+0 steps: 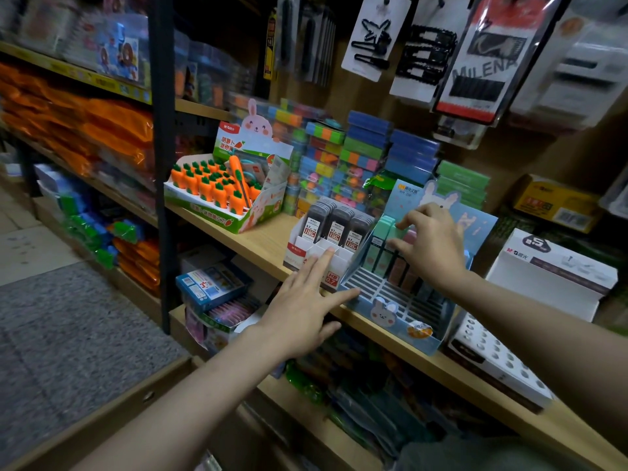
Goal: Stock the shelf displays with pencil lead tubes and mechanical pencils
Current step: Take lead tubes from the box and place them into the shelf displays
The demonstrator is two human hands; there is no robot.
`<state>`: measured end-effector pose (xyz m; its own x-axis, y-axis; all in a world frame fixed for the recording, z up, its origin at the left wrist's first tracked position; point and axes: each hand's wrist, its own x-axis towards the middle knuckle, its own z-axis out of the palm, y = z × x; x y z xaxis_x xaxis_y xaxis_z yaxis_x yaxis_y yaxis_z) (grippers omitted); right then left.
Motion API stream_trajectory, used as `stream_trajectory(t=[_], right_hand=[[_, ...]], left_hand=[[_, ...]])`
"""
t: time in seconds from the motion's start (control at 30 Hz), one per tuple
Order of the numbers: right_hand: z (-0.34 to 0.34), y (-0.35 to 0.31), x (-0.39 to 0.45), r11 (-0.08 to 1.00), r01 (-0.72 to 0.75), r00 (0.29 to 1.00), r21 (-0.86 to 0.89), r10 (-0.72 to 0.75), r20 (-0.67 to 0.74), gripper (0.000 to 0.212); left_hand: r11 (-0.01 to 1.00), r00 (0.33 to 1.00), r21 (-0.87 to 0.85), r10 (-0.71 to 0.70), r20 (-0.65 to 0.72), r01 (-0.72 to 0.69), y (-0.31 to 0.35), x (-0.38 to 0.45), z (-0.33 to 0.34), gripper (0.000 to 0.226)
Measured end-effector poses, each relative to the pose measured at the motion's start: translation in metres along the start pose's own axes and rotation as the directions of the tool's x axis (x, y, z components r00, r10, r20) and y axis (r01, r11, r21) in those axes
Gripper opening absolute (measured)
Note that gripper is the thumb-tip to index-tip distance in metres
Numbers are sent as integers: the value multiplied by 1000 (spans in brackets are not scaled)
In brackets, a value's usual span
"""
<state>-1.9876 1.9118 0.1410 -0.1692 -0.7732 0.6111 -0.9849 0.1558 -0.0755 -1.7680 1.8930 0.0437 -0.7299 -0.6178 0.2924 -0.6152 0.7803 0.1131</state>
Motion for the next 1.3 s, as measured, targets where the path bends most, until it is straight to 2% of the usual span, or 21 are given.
stream_trajectory(t=[0.1,0.2,0.23,0.3,0.37,0.47,0.57,0.63,0.7,0.77,0.8,0.87,0.93,1.0,1.1,1.17,1.23,1.3], right_hand=[[0,-2,-1,1000,-25,1000,3,24,16,30],[-4,-6,-9,998,-46,998,37,44,46,51],[-6,-10,-15,995,-36,999,92,35,17,54],[-9,-23,-31,975,57,994,214,-35,-105,44],[-8,-40,-51,935,216,966,282,-163,-201,28],[-2,-70,-85,801,392,920,452,-353,-172,16],[18,-102,-124,688,358,864,631,-501,56,8],[45,-120,-152,679,297,795,671,-566,221,7],[77,-134,-182,707,171,741,687,-552,383,7],[108,-147,-209,751,-30,695,660,-458,553,10],[122,-153,-222,763,-124,659,634,-415,628,12],[148,-162,-248,781,-227,577,582,-374,726,15],[173,-168,-272,804,-261,515,534,-352,782,19],[195,-169,-292,837,-287,443,466,-315,839,22],[226,-165,-316,888,-311,306,338,-243,921,22],[245,-162,-329,917,-255,234,306,-249,940,27],[259,-161,-337,937,-193,221,291,-247,943,37],[268,-165,-345,932,-219,256,288,-230,939,43]], left_hand=[[1000,1000,-9,-1,3,1,1,0,-2,61],[998,998,-60,34,-46,-36,1,-9,-5,60],[992,994,-110,48,-97,-59,0,-13,-5,58],[960,976,-268,24,-218,-83,-1,-24,-7,47],[875,965,-485,-123,-231,-5,-1,-38,-4,32],[601,913,-759,-408,-22,250,-3,-70,11,13],[250,752,-839,-609,252,484,-13,-120,40,9],[65,590,-804,-714,376,591,-18,-159,64,21],[-130,382,-781,-816,435,612,-21,-194,90,28],[-294,182,-759,-862,473,581,-19,-224,119,27],[-372,102,-748,-859,502,549,-16,-236,133,26],[-469,-14,-708,-838,545,528,-11,-257,164,20],[-511,-114,-659,-829,547,552,-6,-273,189,14],[-533,-185,-602,-819,543,594,-5,-285,210,13],[-526,-229,-535,-820,525,661,2,-296,229,6],[-504,-254,-521,-841,478,689,13,-304,235,13],[-438,-290,-395,-878,381,808,28,-311,238,25],[-350,-257,-208,-892,371,913,44,-315,240,36]])
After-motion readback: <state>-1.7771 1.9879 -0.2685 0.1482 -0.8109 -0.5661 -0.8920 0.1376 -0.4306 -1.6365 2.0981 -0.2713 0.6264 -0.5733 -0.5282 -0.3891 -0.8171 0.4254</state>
